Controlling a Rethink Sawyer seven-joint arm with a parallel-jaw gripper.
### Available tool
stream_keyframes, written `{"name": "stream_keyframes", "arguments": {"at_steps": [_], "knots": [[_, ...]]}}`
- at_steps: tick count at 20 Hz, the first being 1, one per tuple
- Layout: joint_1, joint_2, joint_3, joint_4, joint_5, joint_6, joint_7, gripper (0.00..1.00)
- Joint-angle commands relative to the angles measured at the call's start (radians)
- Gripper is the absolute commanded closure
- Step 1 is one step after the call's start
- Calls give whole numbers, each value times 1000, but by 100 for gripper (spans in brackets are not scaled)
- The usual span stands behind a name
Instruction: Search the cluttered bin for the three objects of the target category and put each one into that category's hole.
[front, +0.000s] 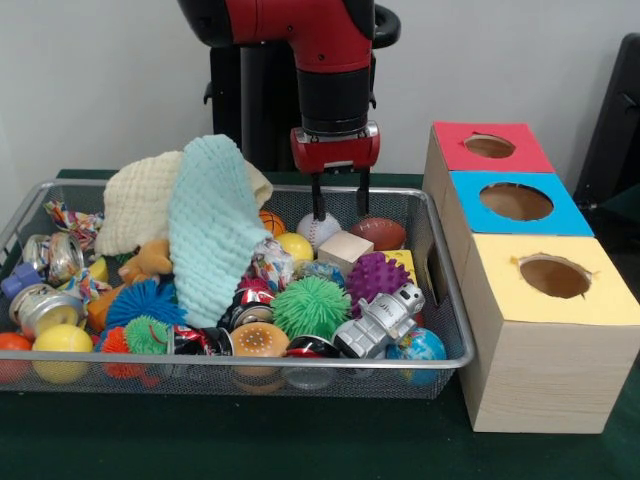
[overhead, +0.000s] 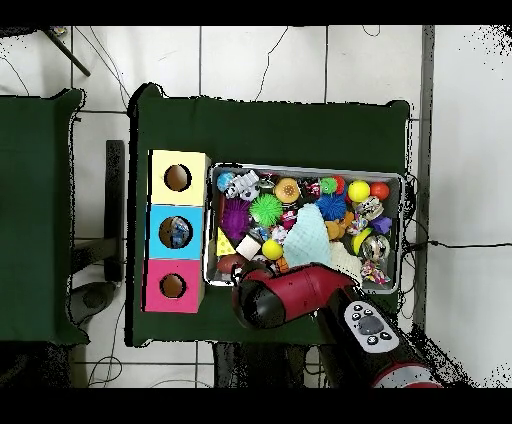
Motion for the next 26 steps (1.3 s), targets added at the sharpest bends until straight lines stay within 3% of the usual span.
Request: {"name": "stream_keyframes", "arguments": {"at_steps": [1, 10, 17, 26], "knots": [[0, -38, 87, -127, 54, 127, -9, 0], [0, -48, 107, -138, 41, 123, -25, 0], [19, -51, 81, -160, 4, 62, -7, 0], [-9, -23, 110, -196, -14, 53, -41, 0]]}}
